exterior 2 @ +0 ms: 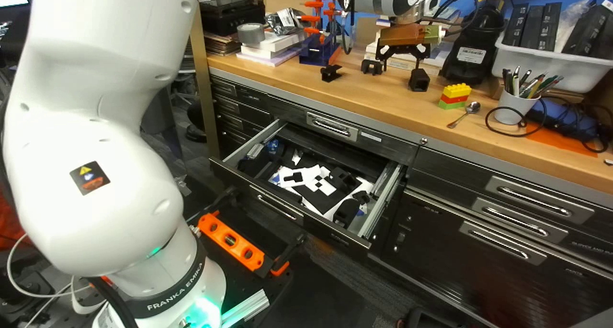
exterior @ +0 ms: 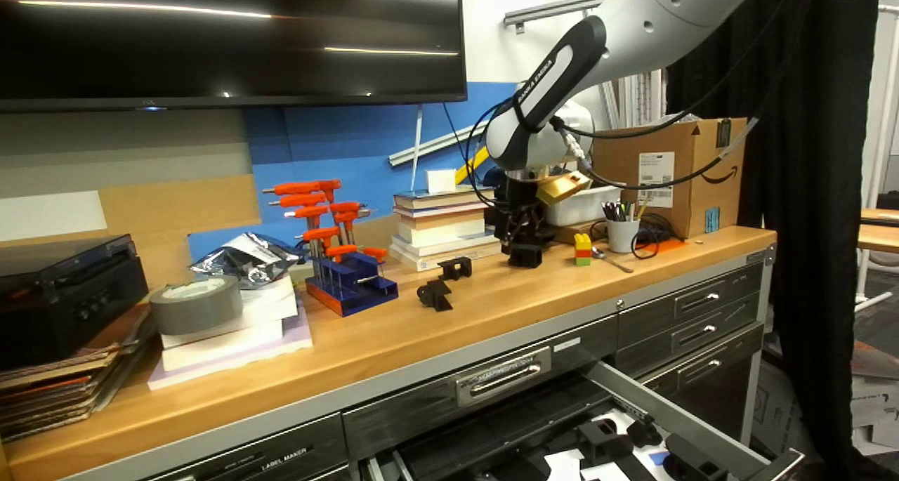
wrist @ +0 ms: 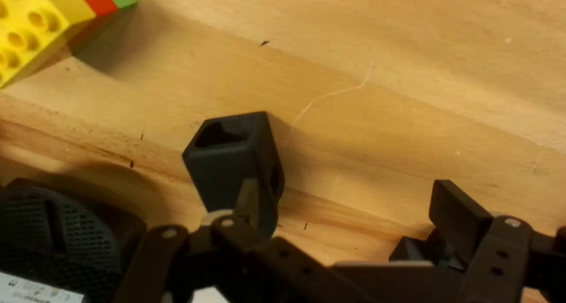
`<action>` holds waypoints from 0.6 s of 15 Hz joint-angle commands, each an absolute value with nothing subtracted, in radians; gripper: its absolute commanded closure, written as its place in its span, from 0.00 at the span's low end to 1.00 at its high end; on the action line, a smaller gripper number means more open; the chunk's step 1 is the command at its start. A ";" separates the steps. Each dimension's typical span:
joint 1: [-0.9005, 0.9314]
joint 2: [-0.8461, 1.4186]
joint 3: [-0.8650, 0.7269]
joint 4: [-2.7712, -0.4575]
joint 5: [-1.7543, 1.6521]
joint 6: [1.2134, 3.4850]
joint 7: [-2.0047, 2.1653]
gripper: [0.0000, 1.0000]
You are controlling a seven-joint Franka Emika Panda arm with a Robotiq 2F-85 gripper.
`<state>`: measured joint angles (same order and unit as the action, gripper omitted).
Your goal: Place the black objects inside the open drawer then close the drawer
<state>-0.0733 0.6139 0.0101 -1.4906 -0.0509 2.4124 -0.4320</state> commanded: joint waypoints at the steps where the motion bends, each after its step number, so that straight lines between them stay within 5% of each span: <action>1: -0.077 0.738 0.007 -1.287 -0.101 2.357 -0.434 0.00; 9: -0.068 0.916 -0.021 -1.035 -0.169 2.281 -0.424 0.00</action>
<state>-0.0745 0.8410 -0.0093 -1.1762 -0.1401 2.3317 -0.4317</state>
